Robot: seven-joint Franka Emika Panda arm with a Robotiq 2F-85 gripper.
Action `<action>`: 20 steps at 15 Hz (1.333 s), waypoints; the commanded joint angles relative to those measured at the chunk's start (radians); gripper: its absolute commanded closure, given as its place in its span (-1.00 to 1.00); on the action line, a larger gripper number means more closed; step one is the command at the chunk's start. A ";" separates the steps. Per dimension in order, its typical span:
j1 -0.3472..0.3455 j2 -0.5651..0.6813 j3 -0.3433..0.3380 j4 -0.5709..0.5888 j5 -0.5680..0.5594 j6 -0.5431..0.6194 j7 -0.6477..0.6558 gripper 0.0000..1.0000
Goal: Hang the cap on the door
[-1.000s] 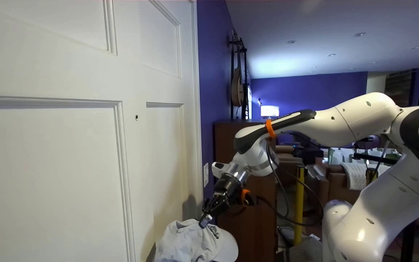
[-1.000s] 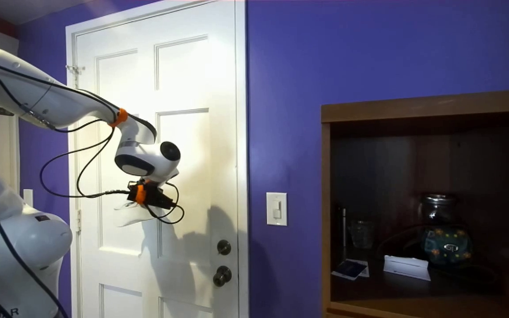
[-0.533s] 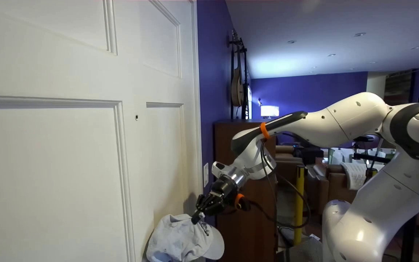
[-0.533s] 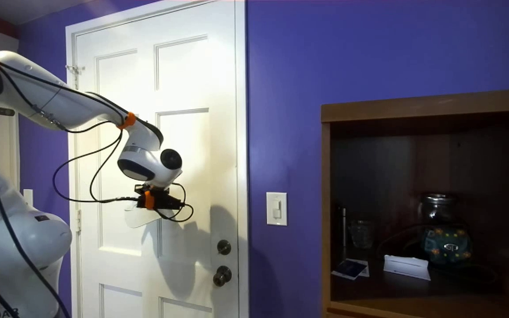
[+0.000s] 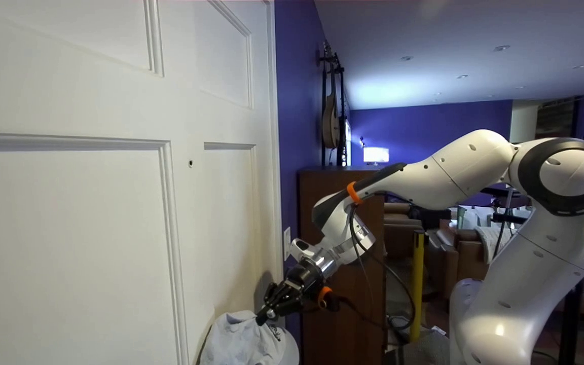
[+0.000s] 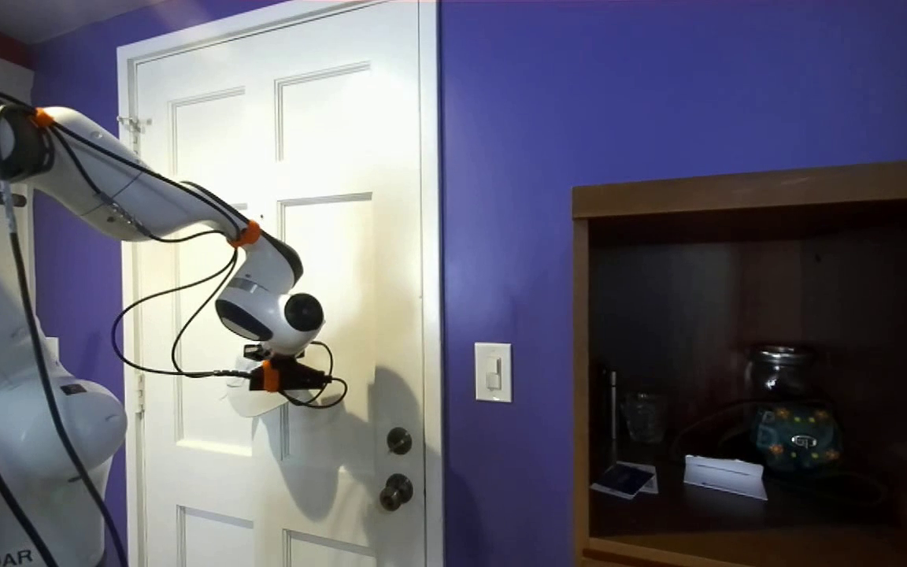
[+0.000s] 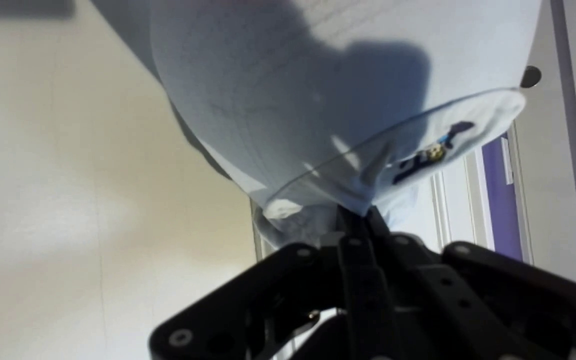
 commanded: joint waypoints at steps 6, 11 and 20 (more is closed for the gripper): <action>-0.059 0.098 0.061 0.005 0.049 0.107 -0.078 0.98; -0.059 0.136 0.063 0.003 0.049 0.156 -0.078 0.98; -0.052 0.193 0.069 0.005 0.057 0.207 -0.080 0.98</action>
